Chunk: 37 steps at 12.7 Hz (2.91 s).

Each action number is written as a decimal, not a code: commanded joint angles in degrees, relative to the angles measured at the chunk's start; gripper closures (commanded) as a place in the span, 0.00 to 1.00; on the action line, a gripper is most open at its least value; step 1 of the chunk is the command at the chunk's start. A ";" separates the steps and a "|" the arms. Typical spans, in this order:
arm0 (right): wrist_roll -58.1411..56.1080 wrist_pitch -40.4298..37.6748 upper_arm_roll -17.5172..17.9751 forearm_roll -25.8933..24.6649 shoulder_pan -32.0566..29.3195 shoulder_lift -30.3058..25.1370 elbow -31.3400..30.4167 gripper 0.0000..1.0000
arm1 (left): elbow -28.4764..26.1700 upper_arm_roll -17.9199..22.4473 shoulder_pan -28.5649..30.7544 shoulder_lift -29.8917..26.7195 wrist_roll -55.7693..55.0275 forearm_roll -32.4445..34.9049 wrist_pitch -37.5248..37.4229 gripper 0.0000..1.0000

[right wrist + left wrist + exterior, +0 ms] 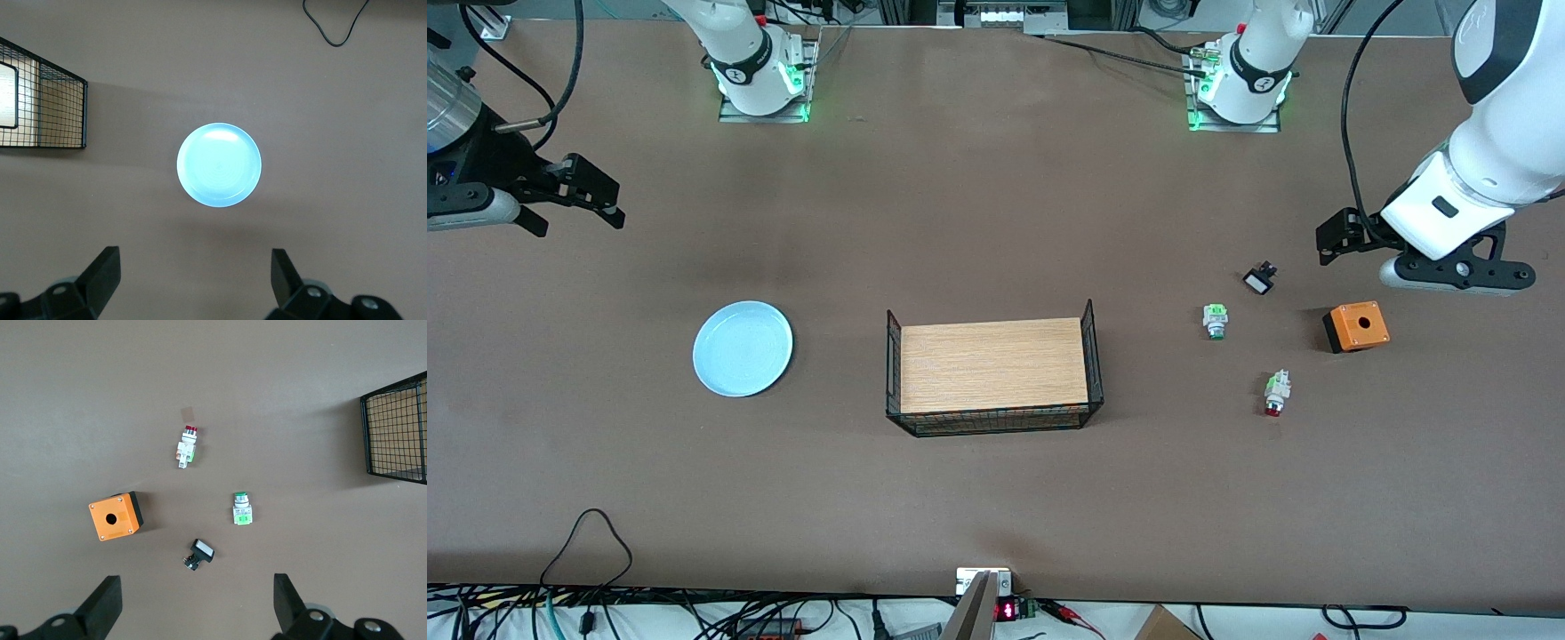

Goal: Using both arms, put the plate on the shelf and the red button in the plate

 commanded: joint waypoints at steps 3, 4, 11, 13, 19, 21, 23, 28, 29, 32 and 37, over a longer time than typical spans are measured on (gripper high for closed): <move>-0.67 -1.60 0.98 1.18 -1.24 0.78 1.59 0.00 | 1.05 0.05 0.34 -0.23 0.42 -1.07 -1.26 0.00; -0.93 -1.60 0.98 1.27 -1.24 0.78 1.68 0.00 | 1.05 0.13 0.43 -0.23 0.42 -1.07 -1.26 0.00; -5.90 -5.46 1.16 1.18 -0.10 1.39 -3.23 0.00 | 1.05 0.13 0.43 -0.23 0.42 -0.98 -1.26 0.00; -16.19 -4.51 1.07 1.18 -0.01 1.92 -6.91 0.00 | 1.05 0.13 0.43 -0.14 0.42 -0.98 -1.26 0.00; -41.76 11.54 1.07 1.18 0.43 2.27 -22.28 0.00 | 1.14 0.05 0.17 -0.15 0.42 -0.98 -1.26 0.00; -48.97 15.61 1.07 1.09 0.60 4.28 -25.38 0.00 | 1.14 0.05 0.08 -0.23 0.33 -0.98 -1.26 0.00; -57.76 22.88 1.07 1.09 0.78 5.69 -29.24 0.00 | 1.14 0.05 0.08 -0.14 0.42 -0.98 -1.35 0.00; -67.72 47.22 1.07 1.09 1.04 12.36 -38.47 0.00 | 1.14 0.05 0.08 -0.23 0.33 -0.98 -1.35 0.00; -67.91 51.53 1.07 1.09 1.39 14.12 -39.88 0.00 | 1.14 0.05 0.08 -0.23 0.33 -0.98 -1.26 0.00; -68.61 62.27 1.07 1.09 2.36 18.26 -42.87 0.00 | 1.14 0.05 0.00 -0.14 0.33 -0.98 -1.26 0.00; -72.90 68.18 1.07 1.09 2.36 20.72 -43.85 0.25 | 1.14 0.05 0.00 -0.15 0.33 -0.98 -1.35 0.00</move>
